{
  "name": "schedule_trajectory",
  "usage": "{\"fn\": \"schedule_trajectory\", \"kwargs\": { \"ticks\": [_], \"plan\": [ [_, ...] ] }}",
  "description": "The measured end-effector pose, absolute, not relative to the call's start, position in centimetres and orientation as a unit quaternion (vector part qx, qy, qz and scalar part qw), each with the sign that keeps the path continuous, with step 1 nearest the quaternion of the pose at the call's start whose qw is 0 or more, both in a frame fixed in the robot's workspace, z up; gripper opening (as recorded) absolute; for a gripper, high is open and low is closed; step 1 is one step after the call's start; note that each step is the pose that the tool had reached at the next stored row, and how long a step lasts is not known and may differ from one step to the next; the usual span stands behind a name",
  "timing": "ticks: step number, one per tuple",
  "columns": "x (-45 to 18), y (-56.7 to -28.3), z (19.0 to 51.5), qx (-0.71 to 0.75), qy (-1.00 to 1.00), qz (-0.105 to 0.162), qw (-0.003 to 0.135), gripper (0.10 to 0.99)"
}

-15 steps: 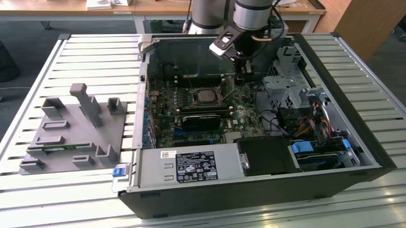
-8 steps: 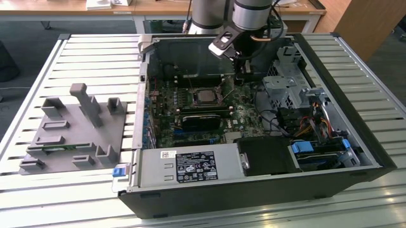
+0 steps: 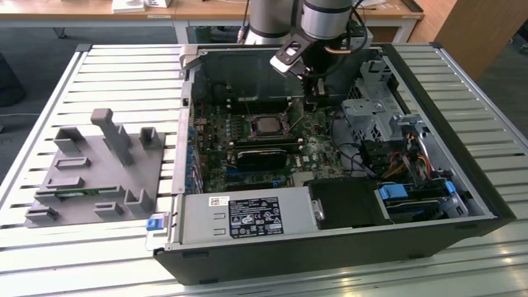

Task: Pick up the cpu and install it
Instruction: 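Close the cpu cover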

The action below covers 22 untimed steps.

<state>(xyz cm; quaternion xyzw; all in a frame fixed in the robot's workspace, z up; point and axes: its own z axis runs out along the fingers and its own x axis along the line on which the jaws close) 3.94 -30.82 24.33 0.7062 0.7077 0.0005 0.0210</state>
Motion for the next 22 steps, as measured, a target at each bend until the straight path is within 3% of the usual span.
{"fn": "schedule_trajectory", "kwargs": {
  "ticks": [22],
  "plan": [
    [3.18, -30.82, 24.33, 0.706, 0.708, 0.0, 0.021, 0.106]
  ]
}}
